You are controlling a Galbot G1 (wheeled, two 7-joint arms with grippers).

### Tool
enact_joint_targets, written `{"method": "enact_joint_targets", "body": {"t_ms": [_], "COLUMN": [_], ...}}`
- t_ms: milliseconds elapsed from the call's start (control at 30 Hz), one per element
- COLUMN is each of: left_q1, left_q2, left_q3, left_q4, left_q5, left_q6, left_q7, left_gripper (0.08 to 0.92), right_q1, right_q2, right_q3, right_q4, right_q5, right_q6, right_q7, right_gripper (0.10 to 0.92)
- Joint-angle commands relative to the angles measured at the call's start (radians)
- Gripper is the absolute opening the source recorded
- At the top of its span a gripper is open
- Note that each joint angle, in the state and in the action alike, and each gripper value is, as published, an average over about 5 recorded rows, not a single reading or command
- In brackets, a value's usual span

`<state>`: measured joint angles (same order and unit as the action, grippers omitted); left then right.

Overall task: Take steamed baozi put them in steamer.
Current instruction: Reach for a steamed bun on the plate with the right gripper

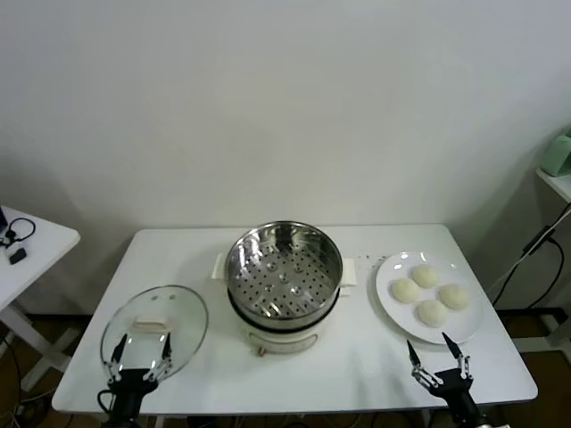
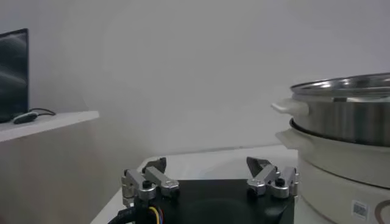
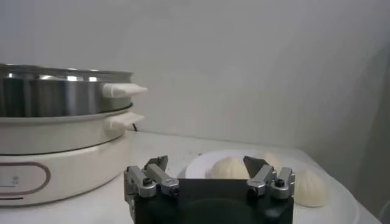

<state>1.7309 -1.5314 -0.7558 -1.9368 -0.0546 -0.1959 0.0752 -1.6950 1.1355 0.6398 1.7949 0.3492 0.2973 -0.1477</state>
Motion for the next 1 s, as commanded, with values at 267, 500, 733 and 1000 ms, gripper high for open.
{"method": "enact_joint_targets", "body": {"t_ms": [267,500,733,1000], "left_q1": [-0.032,-0.040,-0.054,-0.059], "left_q2": [0.001,0.012,0.019,0.024], "left_q3": [0.023,0.036,0.049,0.046], "left_q4": [-0.004,-0.004,0.008,0.006], "left_q5": [0.009,0.003,0.007,0.003], "left_q6": [0.010,0.023,0.033,0.044], "left_q7": [-0.016,-0.036,-0.047,-0.056], "left_gripper": [0.823,0.823,0.823,0.823], "right_q1": [0.354,0.697,1.226,1.723], "right_q2": [-0.307,-0.606,-0.725,-0.603], "right_q3": [0.042,-0.173,-0.665,-1.097], "right_q4": [-0.044,-0.296,-0.593,-0.891], "right_q5": [-0.021,-0.045,-0.157,-0.360], "right_q6": [-0.325,-0.406,-0.323,-0.184], "right_q7": [-0.261,-0.606,-0.936,-1.186], "right_gripper": [0.823,0.823,0.823,0.823]}}
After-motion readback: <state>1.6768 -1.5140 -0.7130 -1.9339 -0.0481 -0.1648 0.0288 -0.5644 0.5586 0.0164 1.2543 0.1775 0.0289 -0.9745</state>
